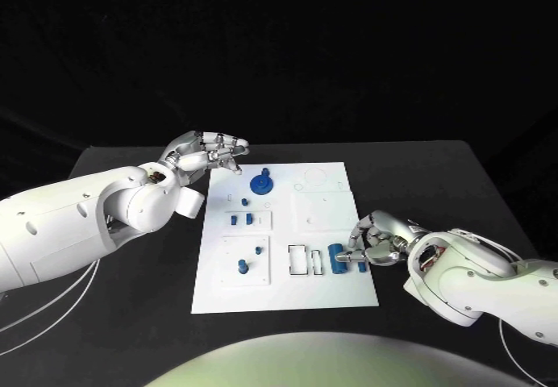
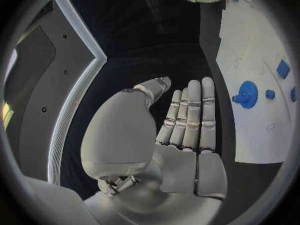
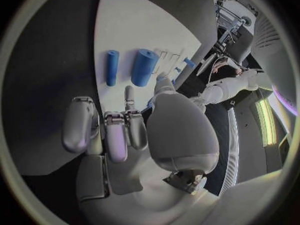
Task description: Assemble the parts on the task board
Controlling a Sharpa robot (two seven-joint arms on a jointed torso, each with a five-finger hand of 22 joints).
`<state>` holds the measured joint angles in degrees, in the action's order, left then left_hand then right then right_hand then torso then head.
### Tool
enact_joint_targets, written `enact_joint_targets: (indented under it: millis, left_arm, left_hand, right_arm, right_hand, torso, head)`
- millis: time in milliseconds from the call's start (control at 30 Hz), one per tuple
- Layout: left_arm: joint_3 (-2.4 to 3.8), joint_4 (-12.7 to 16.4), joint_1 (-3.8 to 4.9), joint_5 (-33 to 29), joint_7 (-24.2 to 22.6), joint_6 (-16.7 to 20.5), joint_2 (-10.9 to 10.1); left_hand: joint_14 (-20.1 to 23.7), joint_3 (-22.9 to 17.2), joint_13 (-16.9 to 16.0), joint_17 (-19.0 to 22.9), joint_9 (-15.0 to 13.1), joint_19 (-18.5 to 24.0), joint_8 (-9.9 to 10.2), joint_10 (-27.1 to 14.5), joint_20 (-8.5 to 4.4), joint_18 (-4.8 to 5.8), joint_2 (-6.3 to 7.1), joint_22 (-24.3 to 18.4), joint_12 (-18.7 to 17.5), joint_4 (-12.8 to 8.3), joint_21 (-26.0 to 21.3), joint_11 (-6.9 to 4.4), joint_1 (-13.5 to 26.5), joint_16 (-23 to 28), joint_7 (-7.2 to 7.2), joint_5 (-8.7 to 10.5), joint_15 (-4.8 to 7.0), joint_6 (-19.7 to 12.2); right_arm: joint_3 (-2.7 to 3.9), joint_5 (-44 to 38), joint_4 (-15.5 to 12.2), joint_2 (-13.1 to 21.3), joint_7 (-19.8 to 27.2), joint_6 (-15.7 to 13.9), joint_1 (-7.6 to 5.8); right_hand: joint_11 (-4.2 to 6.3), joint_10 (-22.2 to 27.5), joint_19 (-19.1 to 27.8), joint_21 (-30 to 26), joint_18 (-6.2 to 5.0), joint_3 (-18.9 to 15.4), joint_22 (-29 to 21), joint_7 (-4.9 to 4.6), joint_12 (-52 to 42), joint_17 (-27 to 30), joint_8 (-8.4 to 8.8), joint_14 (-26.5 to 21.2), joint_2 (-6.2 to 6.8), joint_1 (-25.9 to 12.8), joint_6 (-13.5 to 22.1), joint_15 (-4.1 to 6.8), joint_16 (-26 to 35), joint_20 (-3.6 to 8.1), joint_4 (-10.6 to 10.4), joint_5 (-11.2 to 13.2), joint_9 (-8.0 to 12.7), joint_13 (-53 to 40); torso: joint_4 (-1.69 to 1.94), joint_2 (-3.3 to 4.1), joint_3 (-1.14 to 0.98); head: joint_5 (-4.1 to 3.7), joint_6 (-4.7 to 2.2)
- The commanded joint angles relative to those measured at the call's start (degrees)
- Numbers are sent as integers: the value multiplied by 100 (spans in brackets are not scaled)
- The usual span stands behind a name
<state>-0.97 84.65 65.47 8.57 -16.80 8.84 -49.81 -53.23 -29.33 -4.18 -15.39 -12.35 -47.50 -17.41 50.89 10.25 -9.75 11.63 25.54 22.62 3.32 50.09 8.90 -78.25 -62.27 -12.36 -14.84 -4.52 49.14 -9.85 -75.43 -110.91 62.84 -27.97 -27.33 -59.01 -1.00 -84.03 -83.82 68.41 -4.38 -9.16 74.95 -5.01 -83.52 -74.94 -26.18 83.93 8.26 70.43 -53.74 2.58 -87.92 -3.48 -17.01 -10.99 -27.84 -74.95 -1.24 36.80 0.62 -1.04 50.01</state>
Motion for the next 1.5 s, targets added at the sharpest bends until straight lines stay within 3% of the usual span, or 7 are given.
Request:
enact_joint_targets:
  millis: [33,300,600,933,1167,1300,1500]
  left_arm:
    - [3,25,0,6,-38,-101,-2]
    - [3,46,0,6,-28,-101,-24]
    - [3,55,0,6,-16,-116,-28]
    - [4,56,0,6,-7,-122,-29]
    - [4,57,0,6,2,-123,-27]
    - [4,52,0,6,8,-123,-25]
    - [4,41,0,6,10,-128,-12]
  left_hand:
    - [-7,28,8,6,4,-24,34,-40,7,-76,-46,-6,33,5,-39,18,-1,19,-17,1,-38,-31]
    - [-7,33,8,7,4,-26,34,-42,8,-75,-49,-10,38,10,-44,17,3,20,-16,0,-38,-29]
    - [-7,35,8,8,4,-27,34,-42,8,-75,-50,-11,40,13,-46,17,7,20,-16,0,-39,-28]
    - [-7,35,8,8,4,-27,34,-42,8,-75,-50,-11,40,13,-46,17,7,20,-16,0,-39,-28]
    - [-7,35,8,8,4,-27,34,-42,8,-75,-50,-11,40,13,-46,17,7,20,-16,0,-39,-28]
    - [-6,40,9,8,4,-28,36,-47,9,-75,-54,-17,44,22,-54,17,14,22,-16,-1,-39,-29]
    - [-6,40,9,8,4,-28,36,-47,9,-75,-54,-17,44,22,-54,17,14,22,-16,-1,-39,-29]
  right_arm:
    - [-1,-88,40,-46,-236,100,36]
    - [-1,-50,154,-239,-286,272,147]
    - [-1,-52,300,-413,-301,333,200]
    - [-1,-180,440,-531,-319,405,261]
    - [-1,-184,413,-522,-323,152,271]
    - [2,-35,305,-456,-314,-52,266]
    - [9,202,111,-380,-122,-390,181]
  right_hand:
    - [39,-169,-64,27,60,-26,1006,9,-33,-797,-32,478,-10,-93,-53,48,-30,30,-4,-25,-9,-802]
    - [59,-170,-68,40,62,-18,1009,30,-25,-805,-49,479,-26,-255,-104,65,-32,46,-6,-32,-10,-803]
    - [71,-177,-72,55,65,10,1013,45,-31,-819,-62,481,-60,-290,-143,74,-36,54,-1,-37,-12,-813]
    - [112,-201,-82,91,72,179,1022,86,-40,-850,-58,487,-224,175,-238,113,-43,93,29,-7,13,-846]
    - [170,-243,-104,173,85,570,1041,150,-76,-879,25,492,-633,1041,-364,162,-49,133,78,-17,104,-909]
    - [207,-279,-128,258,99,739,1061,191,-120,-898,37,496,-666,1176,-463,190,-54,158,50,-23,131,-961]
    - [230,-331,-167,398,124,802,1093,216,-188,-943,37,504,-653,1048,-559,212,-66,179,24,-11,145,-1035]
  torso:
    - [0,3,9]
    - [-15,5,6]
    - [9,-2,9]
    - [12,2,7]
    - [24,-2,7]
    - [27,-6,8]
    - [28,-11,14]
  head:
    - [-7,-1]
    - [0,-1]
    - [-13,-1]
    - [-13,-1]
    - [-16,-1]
    - [-23,-1]
    - [-42,-1]
